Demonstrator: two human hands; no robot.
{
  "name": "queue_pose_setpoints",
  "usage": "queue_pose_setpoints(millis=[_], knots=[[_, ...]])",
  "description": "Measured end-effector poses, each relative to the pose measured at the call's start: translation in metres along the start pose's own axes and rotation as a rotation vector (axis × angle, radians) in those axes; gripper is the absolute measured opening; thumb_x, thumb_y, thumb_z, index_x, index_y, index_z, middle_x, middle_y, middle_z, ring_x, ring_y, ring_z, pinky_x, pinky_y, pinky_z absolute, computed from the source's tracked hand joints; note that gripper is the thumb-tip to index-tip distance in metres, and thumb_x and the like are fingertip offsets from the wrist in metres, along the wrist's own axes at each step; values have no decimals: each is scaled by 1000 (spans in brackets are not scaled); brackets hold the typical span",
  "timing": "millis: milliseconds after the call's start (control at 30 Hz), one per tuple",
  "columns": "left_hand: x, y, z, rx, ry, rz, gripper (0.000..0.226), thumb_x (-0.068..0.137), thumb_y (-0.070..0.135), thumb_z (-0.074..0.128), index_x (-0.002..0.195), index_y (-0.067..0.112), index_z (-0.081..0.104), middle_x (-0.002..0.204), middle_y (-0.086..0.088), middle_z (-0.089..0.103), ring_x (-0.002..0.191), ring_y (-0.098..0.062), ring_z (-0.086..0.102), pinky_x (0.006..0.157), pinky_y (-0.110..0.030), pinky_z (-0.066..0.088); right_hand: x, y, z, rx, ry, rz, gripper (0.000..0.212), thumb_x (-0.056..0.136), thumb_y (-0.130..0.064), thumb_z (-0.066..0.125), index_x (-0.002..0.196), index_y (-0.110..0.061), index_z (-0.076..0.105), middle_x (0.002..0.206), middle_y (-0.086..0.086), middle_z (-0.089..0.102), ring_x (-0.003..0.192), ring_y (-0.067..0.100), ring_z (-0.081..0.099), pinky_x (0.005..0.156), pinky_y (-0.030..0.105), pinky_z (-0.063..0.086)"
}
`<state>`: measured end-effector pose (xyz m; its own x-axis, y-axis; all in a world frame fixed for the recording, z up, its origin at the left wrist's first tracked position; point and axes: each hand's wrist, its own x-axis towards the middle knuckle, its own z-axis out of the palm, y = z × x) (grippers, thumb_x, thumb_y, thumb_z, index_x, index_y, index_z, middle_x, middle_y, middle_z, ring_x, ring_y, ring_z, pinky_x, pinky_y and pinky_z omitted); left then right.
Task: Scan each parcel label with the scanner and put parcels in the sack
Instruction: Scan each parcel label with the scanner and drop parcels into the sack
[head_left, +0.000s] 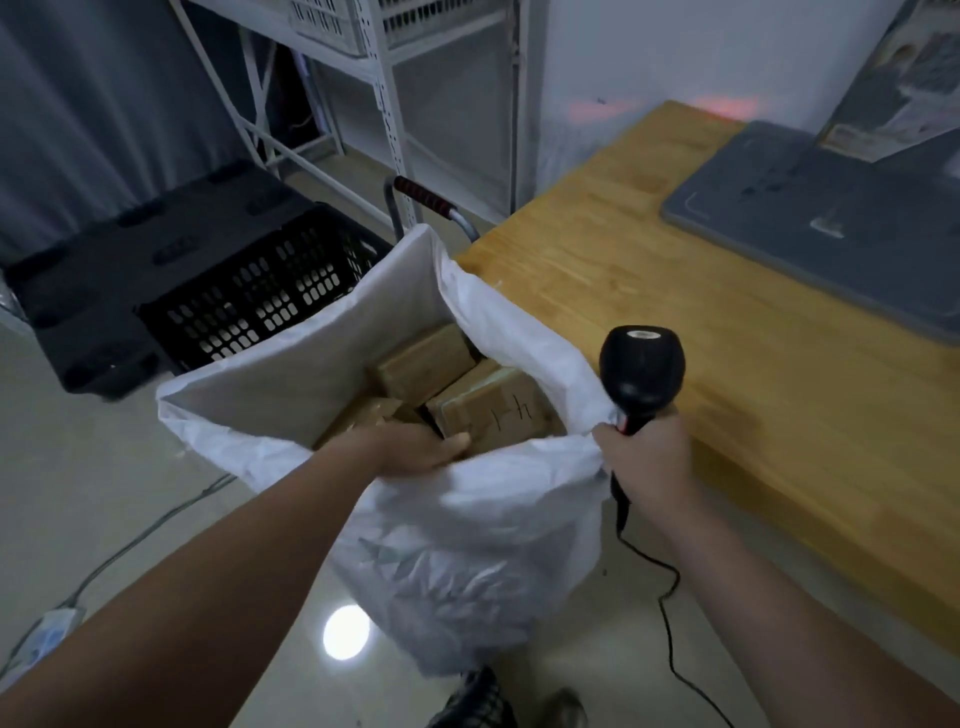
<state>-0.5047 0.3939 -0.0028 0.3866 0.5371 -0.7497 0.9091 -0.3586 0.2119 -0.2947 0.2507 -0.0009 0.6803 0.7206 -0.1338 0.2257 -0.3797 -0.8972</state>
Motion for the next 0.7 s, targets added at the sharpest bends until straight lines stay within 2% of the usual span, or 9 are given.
queue_pose_setpoints(millis=[67, 133, 167, 233, 300, 333, 467, 600, 700], knots=[[-15, 15, 0, -86, -155, 70, 78, 89, 74, 23, 147, 24, 39, 153, 1, 36, 141, -23, 33, 116, -39, 22, 7, 3, -5, -33, 11, 18, 24, 79, 1, 65, 84, -10, 44, 60, -3, 45, 55, 12, 47, 45, 19, 29], [-27, 21, 7, -26, -189, 135, 65, 92, 65, 41, 139, 20, 50, 137, 1, 52, 127, -21, 48, 106, -35, 36, 8, 6, -4, -92, -25, 37, 26, 78, 0, 66, 85, -13, 44, 62, -4, 44, 58, 16, 47, 48, 21, 27], [-29, 19, 11, 11, -112, 164, 55, 92, 57, 50, 129, 17, 57, 123, 1, 59, 114, -20, 56, 96, -32, 43, 7, 8, -2, -122, -39, 38, 26, 78, 0, 66, 87, -12, 45, 63, -4, 45, 60, 17, 47, 48, 22, 27], [-27, 16, 7, 84, 229, 195, 30, 95, 37, 57, 106, 11, 67, 97, -1, 63, 89, -20, 61, 74, -29, 45, 3, 9, 3, -108, -49, 8, 26, 79, 0, 66, 91, -10, 45, 64, -4, 45, 63, 19, 48, 48, 22, 28], [-24, 11, 4, 14, 611, 263, 20, 95, 23, 57, 96, 7, 70, 93, -8, 68, 88, -26, 62, 71, -31, 43, 1, 10, 5, -12, 1, 6, 22, 80, 2, 64, 91, -8, 48, 65, -1, 48, 61, 17, 50, 49, 21, 31], [-27, 14, 14, -36, 656, 280, 18, 94, 19, 58, 96, 6, 71, 95, -11, 69, 90, -27, 63, 72, -31, 43, 2, 13, 7, 7, 3, 33, 21, 81, 1, 64, 93, -8, 50, 67, 0, 51, 61, 14, 52, 50, 22, 33], [-27, 26, 68, 225, 192, 260, 24, 97, 28, 52, 111, 12, 65, 111, -9, 65, 98, -21, 61, 88, -34, 48, 6, 25, 17, -200, -156, 167, 22, 83, -9, 68, 96, -8, 51, 68, -1, 50, 74, 26, 60, 53, 23, 36], [-17, 31, 11, 164, 467, 253, 23, 95, 19, 54, 110, 7, 67, 110, -12, 66, 103, -27, 59, 86, -33, 43, 2, 12, 17, 9, 20, 48, 19, 80, 2, 66, 91, -6, 52, 67, -1, 51, 62, 15, 54, 53, 21, 36], [-30, 32, 60, 293, 150, 238, 28, 97, 22, 52, 116, 6, 64, 116, -12, 64, 107, -25, 60, 93, -30, 45, -31, 39, 23, -33, -144, 123, 14, 81, 4, 65, 87, -5, 57, 66, -2, 51, 63, 15, 53, 56, 21, 38]])
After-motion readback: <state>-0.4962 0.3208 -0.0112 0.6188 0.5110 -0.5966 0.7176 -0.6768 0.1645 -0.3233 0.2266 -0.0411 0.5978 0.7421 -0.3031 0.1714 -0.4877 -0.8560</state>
